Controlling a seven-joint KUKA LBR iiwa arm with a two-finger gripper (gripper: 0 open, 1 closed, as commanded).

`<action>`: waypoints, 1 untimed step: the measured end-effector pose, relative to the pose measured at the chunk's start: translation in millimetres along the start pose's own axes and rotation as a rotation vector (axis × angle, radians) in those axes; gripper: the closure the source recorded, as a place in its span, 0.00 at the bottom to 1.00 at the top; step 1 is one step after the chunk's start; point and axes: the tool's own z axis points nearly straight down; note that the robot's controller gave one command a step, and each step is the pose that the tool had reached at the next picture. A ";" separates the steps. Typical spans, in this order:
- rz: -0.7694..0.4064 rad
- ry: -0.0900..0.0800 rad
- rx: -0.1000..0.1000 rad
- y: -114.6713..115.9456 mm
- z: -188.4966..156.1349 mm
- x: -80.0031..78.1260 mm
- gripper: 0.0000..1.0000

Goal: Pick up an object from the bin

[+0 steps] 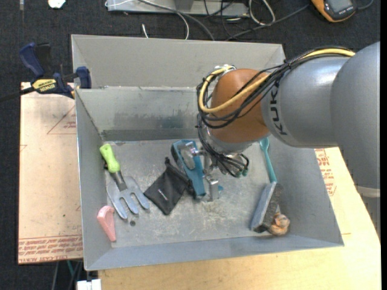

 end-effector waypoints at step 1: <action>-0.035 -0.001 -0.004 23.3 -6.4 -21.8 0.00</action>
Offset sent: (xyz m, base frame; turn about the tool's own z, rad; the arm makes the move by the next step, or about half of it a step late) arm 0.0041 0.0309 -0.0077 -0.1469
